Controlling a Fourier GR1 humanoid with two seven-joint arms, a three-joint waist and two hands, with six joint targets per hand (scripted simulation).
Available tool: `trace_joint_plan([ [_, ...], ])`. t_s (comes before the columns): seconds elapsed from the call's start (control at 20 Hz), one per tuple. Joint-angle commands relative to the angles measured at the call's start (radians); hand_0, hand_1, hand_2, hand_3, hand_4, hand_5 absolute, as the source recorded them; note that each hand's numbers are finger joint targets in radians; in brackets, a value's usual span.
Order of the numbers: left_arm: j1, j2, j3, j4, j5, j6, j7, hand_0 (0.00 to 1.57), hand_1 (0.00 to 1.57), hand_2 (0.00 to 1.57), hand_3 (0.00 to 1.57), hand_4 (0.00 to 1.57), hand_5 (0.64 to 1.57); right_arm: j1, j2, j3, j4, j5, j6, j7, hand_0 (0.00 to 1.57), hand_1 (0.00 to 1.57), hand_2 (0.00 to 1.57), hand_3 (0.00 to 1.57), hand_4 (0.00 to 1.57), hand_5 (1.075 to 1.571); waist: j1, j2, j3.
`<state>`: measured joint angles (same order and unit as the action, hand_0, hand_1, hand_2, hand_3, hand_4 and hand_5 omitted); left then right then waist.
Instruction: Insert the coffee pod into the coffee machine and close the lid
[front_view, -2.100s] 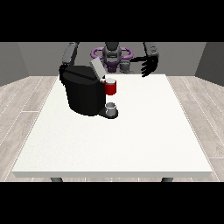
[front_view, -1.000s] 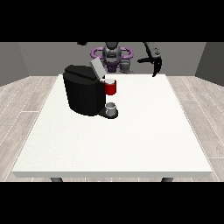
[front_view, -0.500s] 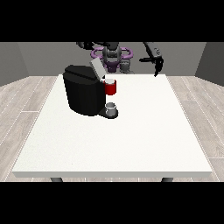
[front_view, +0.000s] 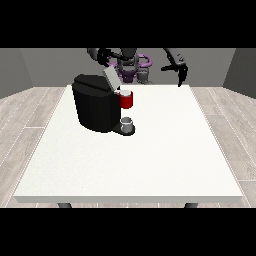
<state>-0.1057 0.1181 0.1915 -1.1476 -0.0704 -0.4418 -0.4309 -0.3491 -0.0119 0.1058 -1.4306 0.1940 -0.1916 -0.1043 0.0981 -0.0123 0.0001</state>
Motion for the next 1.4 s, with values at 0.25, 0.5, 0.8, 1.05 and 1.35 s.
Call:
trace_joint_plan([
  [0.25, 0.036, -0.014, -0.017, -0.091, 0.049, -0.003, 0.04, 0.0, 0.0, 0.0, 0.0, 0.36, 1.571, -0.114, -0.053, -0.142, 0.184, -0.02, -0.007, -0.038, 0.0, 0.0, 0.0, 0.0, 0.39, 1.571, 0.029, 0.036, 0.0001],
  [0.5, 0.068, -0.014, -0.051, -0.096, 0.012, 0.012, -0.01, 0.0, 0.0, 0.0, 0.0, 0.29, 1.571, -0.154, -0.075, -0.197, 0.282, -0.063, 0.021, -0.127, 0.0, 0.0, 0.0, 0.0, 0.46, 1.571, 0.04, 0.069, 0.0002],
  [0.8, 0.0, 0.024, -0.027, -0.063, 0.049, -0.024, -0.023, 0.0, 0.0, 0.0, 0.0, 0.4, 1.571, -0.278, -0.112, -0.248, 0.358, -0.095, 0.039, -0.132, 0.0, 0.0, 0.0, 0.0, 0.43, 1.571, 0.052, 0.125, 0.0001],
  [1.05, -0.03, -0.001, -0.026, -0.041, 0.048, 0.026, 0.016, 0.0, 0.0, 0.0, 0.0, 0.34, 1.571, -0.292, -0.085, -0.207, 0.361, -0.068, 0.026, -0.108, 0.0, 0.0, 0.0, 0.0, 0.24, 1.571, 0.042, 0.119, 0.0],
  [1.35, -0.018, 0.017, -0.019, 0.024, 0.025, 0.035, -0.081, 0.0, 0.0, 0.0, 0.0, 0.38, 1.571, -0.354, -0.079, -0.195, 0.386, -0.064, 0.038, -0.084, 0.0, 0.0, 0.0, 0.0, 0.43, 1.571, 0.049, 0.138, -0.0003],
])
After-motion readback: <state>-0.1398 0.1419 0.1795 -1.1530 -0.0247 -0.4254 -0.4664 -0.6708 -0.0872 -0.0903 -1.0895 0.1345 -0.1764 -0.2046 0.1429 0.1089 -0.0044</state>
